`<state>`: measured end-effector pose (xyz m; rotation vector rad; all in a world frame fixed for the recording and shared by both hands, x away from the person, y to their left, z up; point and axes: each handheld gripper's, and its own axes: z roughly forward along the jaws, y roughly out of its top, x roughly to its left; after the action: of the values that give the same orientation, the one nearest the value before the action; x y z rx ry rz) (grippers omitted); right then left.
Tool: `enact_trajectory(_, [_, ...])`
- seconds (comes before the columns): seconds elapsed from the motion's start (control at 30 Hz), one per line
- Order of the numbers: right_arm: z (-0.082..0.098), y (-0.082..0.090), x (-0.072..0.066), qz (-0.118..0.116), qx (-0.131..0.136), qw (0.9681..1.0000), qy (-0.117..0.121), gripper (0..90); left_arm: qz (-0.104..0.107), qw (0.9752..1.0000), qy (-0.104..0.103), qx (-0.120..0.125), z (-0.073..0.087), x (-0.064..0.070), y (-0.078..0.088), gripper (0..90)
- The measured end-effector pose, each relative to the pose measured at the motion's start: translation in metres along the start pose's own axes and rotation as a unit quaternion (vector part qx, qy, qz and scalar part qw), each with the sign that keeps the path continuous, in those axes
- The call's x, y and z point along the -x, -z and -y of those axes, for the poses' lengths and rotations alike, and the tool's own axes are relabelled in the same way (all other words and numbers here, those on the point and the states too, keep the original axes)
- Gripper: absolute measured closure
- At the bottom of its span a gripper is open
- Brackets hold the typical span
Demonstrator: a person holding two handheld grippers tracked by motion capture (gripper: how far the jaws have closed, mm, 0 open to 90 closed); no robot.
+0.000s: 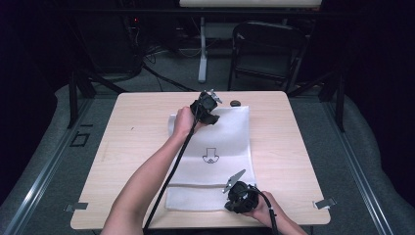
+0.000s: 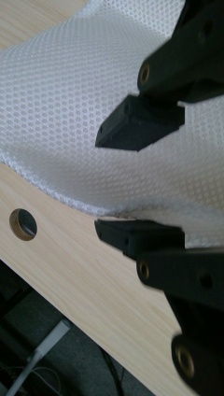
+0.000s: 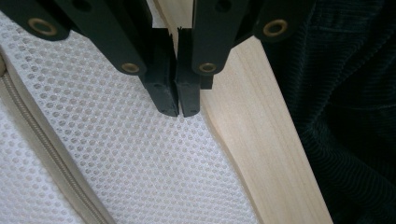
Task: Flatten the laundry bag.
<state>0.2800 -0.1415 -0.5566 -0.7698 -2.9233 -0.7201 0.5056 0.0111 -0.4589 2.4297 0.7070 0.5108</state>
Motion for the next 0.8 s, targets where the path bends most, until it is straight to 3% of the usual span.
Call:
enact_trajectory(0.03, [0.000,0.000,0.000,0.000,0.001,1.0000,0.000,86.1,0.006,1.0000,0.001,0.005,0.000,-0.001,0.001,49.6])
enact_trajectory(0.1, [-0.001,0.002,0.002,0.007,-0.010,0.9999,0.008,85.7,0.000,1.0000,0.004,0.009,0.000,-0.002,0.004,43.0])
enact_trajectory(0.2, [-0.001,0.001,0.001,0.004,-0.006,1.0000,0.002,83.4,-0.006,0.9998,0.013,0.017,0.001,-0.005,0.006,34.9])
enact_trajectory(0.3, [-0.001,0.001,0.001,-0.002,0.000,1.0000,-0.005,78.9,0.006,0.9992,0.029,0.027,0.004,-0.006,0.010,29.3])
enact_trajectory(0.4, [-0.002,0.006,0.003,-0.007,0.011,0.9998,-0.015,68.3,0.021,0.9986,0.032,0.037,0.010,-0.001,0.013,24.9])
enact_trajectory(0.43, [-0.001,0.008,0.003,-0.015,0.027,0.9992,-0.025,65.2,0.025,0.9984,0.032,0.038,0.011,0.000,0.014,22.5])
enact_trajectory(0.5, [-0.001,0.014,0.006,-0.021,0.031,0.9988,-0.032,58.2,0.049,0.9976,0.030,0.040,0.017,0.004,0.016,16.3])
enact_trajectory(0.57, [0.001,0.018,0.007,-0.017,0.033,0.9987,-0.036,52.1,0.054,0.9976,0.019,0.039,0.021,0.009,0.018,15.6])
enact_trajectory(0.6, [0.001,0.024,0.010,-0.003,0.009,0.9998,-0.019,48.7,0.059,0.9971,0.020,0.043,0.023,0.011,0.020,15.4])
enact_trajectory(0.67, [0.004,0.025,0.012,-0.010,0.028,0.9990,-0.034,42.4,0.070,0.9963,0.017,0.047,0.028,0.017,0.025,15.3])
enact_trajectory(0.7, [0.005,0.028,0.014,-0.004,0.022,0.9992,-0.032,37.6,0.066,0.9964,0.015,0.050,0.031,0.021,0.027,15.1])
enact_trajectory(0.73, [0.006,0.029,0.015,-0.003,0.030,0.9985,-0.045,33.6,0.062,0.9968,0.009,0.050,0.032,0.023,0.029,15.4])
enact_trajectory(0.8, [0.007,0.034,0.019,-0.005,0.035,0.9980,-0.052,27.6,0.075,0.9955,0.006,0.057,0.038,0.030,0.034,15.4])
